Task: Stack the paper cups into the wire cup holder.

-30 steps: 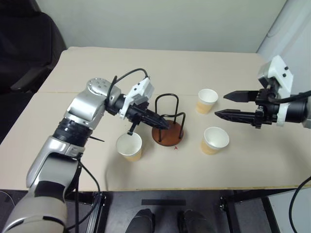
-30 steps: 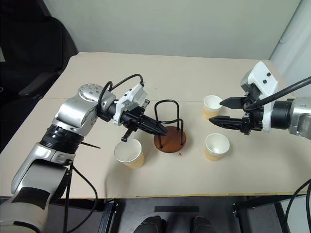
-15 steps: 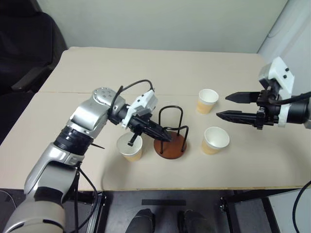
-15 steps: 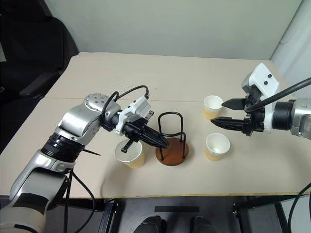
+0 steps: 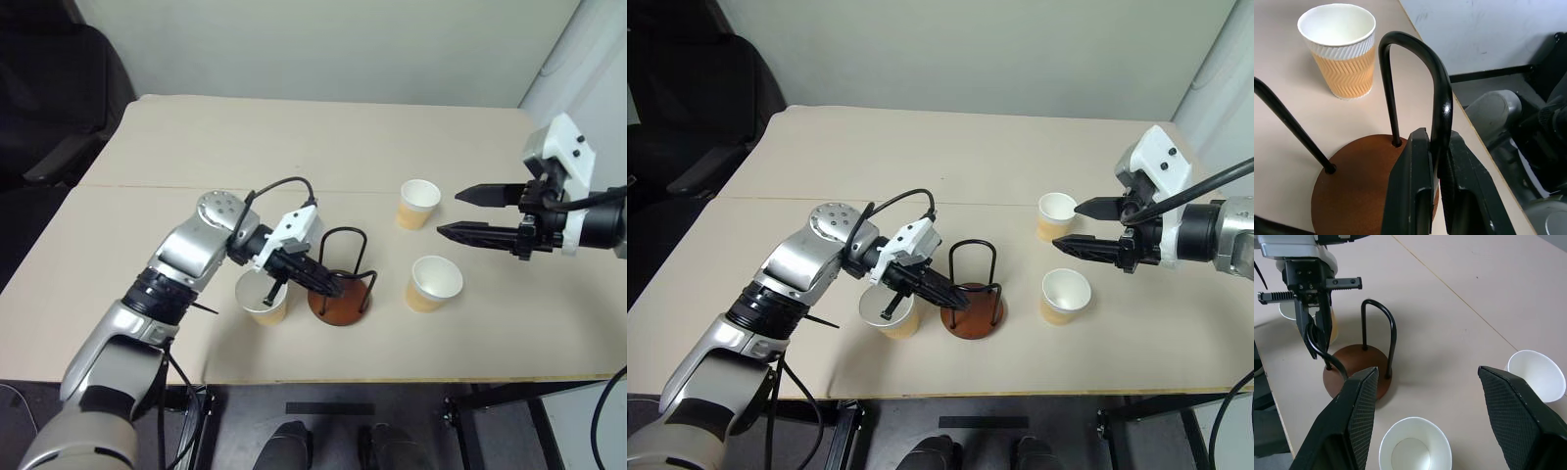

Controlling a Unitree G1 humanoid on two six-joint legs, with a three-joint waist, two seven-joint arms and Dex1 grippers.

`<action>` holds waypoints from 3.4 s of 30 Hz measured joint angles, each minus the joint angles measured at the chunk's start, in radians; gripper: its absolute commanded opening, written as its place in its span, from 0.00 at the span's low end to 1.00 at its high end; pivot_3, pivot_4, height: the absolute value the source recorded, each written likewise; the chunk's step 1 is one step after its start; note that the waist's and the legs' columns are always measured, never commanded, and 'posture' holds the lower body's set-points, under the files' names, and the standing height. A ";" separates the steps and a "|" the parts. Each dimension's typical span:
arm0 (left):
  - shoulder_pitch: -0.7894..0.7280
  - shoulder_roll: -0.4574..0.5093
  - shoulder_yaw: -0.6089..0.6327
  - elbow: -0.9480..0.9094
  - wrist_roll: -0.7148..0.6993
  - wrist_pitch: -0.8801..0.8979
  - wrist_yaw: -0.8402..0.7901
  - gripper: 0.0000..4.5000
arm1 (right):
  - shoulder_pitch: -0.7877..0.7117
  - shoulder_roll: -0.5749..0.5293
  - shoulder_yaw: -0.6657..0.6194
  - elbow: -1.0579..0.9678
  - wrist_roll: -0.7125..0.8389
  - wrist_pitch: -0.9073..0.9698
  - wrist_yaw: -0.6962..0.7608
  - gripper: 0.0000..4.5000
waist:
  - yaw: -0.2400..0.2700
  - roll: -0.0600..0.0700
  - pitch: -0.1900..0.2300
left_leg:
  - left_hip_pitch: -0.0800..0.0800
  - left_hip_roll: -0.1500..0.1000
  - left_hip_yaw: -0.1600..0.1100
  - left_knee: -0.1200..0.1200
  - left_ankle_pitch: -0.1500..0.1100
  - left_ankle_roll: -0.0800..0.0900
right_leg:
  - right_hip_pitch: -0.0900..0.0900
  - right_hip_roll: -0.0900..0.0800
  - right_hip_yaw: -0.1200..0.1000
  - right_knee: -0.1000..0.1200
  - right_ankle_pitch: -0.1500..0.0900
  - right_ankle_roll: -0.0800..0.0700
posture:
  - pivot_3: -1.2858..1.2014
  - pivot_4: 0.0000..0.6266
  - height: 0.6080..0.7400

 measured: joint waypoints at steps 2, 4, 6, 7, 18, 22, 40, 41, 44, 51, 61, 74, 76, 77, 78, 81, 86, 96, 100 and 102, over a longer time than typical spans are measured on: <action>0.000 -0.002 0.000 0.000 0.003 -0.007 0.000 0.01 | 0.000 0.000 0.000 0.000 0.000 -0.001 0.000 0.73 | 0.000 0.000 0.000 | 0.000 0.000 0.000 0.000 0.000 0.000 | 0.000 0.000 0.000 0.000 0.000 0.000 | 0.52 0.24 1.00; 0.001 -0.002 0.000 0.000 0.005 -0.018 0.000 0.01 | 0.000 0.000 0.000 0.000 0.000 -0.001 0.000 0.73 | 0.000 0.000 0.000 | 0.000 0.000 0.000 0.000 0.000 0.000 | 0.000 0.000 0.000 0.000 0.000 0.000 | 0.52 0.24 1.00; 0.007 -0.002 0.000 0.001 0.007 -0.031 0.000 0.01 | 0.000 0.000 0.000 0.000 0.000 -0.001 0.000 0.73 | 0.000 0.000 0.000 | 0.000 0.000 0.000 0.000 0.000 0.000 | 0.000 0.000 0.000 0.000 0.000 0.000 | 0.52 0.24 1.00; 0.013 -0.002 0.000 0.004 0.015 -0.044 0.000 0.01 | 0.000 0.000 0.000 0.000 0.000 -0.001 0.000 0.73 | 0.000 0.000 0.000 | 0.000 0.000 0.000 0.000 0.000 0.000 | 0.000 0.000 0.000 0.000 0.000 0.000 | 0.52 0.24 1.00; 0.026 -0.028 0.006 0.081 0.084 -0.164 0.000 0.81 | 0.000 0.000 0.000 -0.001 0.001 -0.001 -0.006 0.73 | 0.000 0.000 0.000 | 0.000 0.000 0.000 0.000 0.000 0.000 | 0.000 0.000 0.000 0.000 0.000 0.000 | 0.52 0.24 1.00; 0.026 -0.041 0.012 0.097 0.092 -0.196 0.001 0.99 | 0.000 0.000 0.000 -0.001 0.001 -0.001 -0.006 0.73 | 0.000 0.000 0.000 | 0.000 0.000 0.000 0.000 0.000 0.000 | 0.000 0.000 0.000 0.000 0.000 0.000 | 0.52 0.24 1.00; -0.027 -0.038 0.086 0.153 0.109 -0.202 0.000 0.99 | 0.011 -0.010 0.000 -0.002 0.001 -0.018 0.003 0.73 | 0.000 0.000 0.000 | 0.000 0.000 0.000 0.000 0.000 0.000 | 0.000 0.000 0.000 0.000 0.000 0.000 | 0.52 0.24 1.00; -0.028 -0.038 0.090 0.153 0.109 -0.199 0.000 0.99 | 0.011 -0.011 0.000 -0.002 0.001 -0.018 0.003 0.73 | 0.000 0.000 0.000 | 0.000 0.000 0.000 0.000 0.000 0.000 | 0.000 0.000 0.000 0.000 0.000 0.000 | 0.52 0.24 1.00; -0.028 -0.038 0.091 0.153 0.109 -0.188 0.000 0.99 | 0.011 -0.012 0.000 -0.002 0.001 -0.019 0.003 0.73 | 0.000 0.000 0.000 | 0.000 0.000 0.000 0.000 0.000 0.000 | 0.000 0.000 0.000 0.000 0.000 0.000 | 0.52 0.24 1.00; -0.028 -0.042 0.092 0.150 0.105 -0.151 -0.002 0.99 | 0.017 -0.016 0.000 -0.002 0.001 -0.019 0.004 0.73 | 0.000 0.000 0.000 | 0.000 0.000 0.000 0.000 0.000 0.000 | 0.000 0.000 0.000 0.000 0.000 0.000 | 0.52 0.24 1.00; -0.033 -0.027 0.086 0.117 0.079 -0.117 -0.002 0.99 | 0.026 -0.016 0.000 -0.003 0.002 -0.022 0.004 0.73 | 0.000 0.000 0.000 | 0.000 0.000 0.000 0.000 0.000 0.000 | 0.000 0.000 0.000 0.000 0.000 0.000 | 0.52 0.24 1.00; -0.114 -0.019 0.115 0.163 0.052 -0.102 -0.002 0.99 | 0.026 -0.018 0.000 -0.002 0.002 -0.027 0.006 0.73 | 0.000 0.000 0.000 | 0.000 0.000 0.000 0.000 0.000 0.000 | 0.000 0.000 0.000 0.000 0.000 0.000 | 0.52 0.24 1.00; -0.134 -0.022 0.139 0.174 0.038 -0.085 -0.001 0.99 | 0.026 -0.018 0.000 -0.002 0.001 -0.030 0.006 0.73 | 0.000 0.000 0.000 | 0.000 0.000 0.000 0.000 0.000 0.001 | 0.000 0.000 0.000 0.000 0.000 0.000 | 0.52 0.24 1.00; -0.146 -0.024 0.154 0.181 0.031 -0.074 0.001 0.99 | 0.026 -0.018 0.000 -0.002 0.000 -0.030 0.006 0.73 | 0.000 0.000 0.000 | 0.000 0.000 0.000 0.000 0.000 0.001 | 0.000 0.000 0.000 0.000 0.000 0.000 | 0.52 0.24 1.00; -0.156 -0.026 0.166 0.189 0.025 -0.064 0.002 0.99 | 0.026 -0.018 0.000 -0.001 0.000 -0.030 0.006 0.73 | 0.000 0.000 0.000 | 0.000 0.000 0.000 0.000 0.000 0.001 | 0.000 0.000 0.000 0.000 0.000 0.000 | 0.52 0.24 1.00; -0.188 -0.034 0.204 0.225 0.011 -0.035 0.017 0.99 | 0.026 -0.018 0.002 0.000 -0.001 -0.032 0.006 0.73 | 0.000 0.000 0.000 | 0.000 0.000 0.000 0.000 0.000 0.001 | 0.000 0.000 0.000 0.000 0.000 0.000 | 0.52 0.24 1.00; -0.228 -0.029 0.261 0.265 0.000 -0.002 0.038 0.99 | 0.024 -0.018 0.006 0.015 -0.011 -0.049 0.007 0.73 | 0.000 0.000 0.000 | 0.000 0.000 0.000 0.000 0.000 0.001 | 0.000 0.000 0.000 0.000 0.000 0.000 | 0.52 0.24 1.00; -0.227 0.041 0.278 0.297 0.023 -0.002 0.028 0.99 | 0.002 -0.029 0.131 0.094 -0.141 -0.162 0.052 0.73 | -0.002 0.000 0.000 | 0.000 0.000 0.000 0.000 0.000 0.001 | 0.000 0.000 0.000 0.000 0.000 0.000 | 0.52 0.24 1.00; -0.202 0.075 0.283 0.290 0.024 -0.003 0.015 0.99 | -0.054 -0.012 0.206 0.170 -0.219 -0.230 0.085 0.73 | -0.006 0.000 0.000 | 0.000 0.000 0.000 0.000 0.000 0.001 | -0.001 0.000 0.000 0.000 0.000 0.000 | 0.52 0.24 1.00; -0.186 0.085 0.284 0.280 0.024 -0.002 0.013 0.99 | -0.076 0.006 0.239 0.206 -0.260 -0.262 0.097 0.73 | -0.006 0.000 0.000 | 0.000 0.000 0.000 0.000 0.000 0.001 | -0.001 0.000 0.000 0.000 0.000 0.000 | 0.52 0.24 1.00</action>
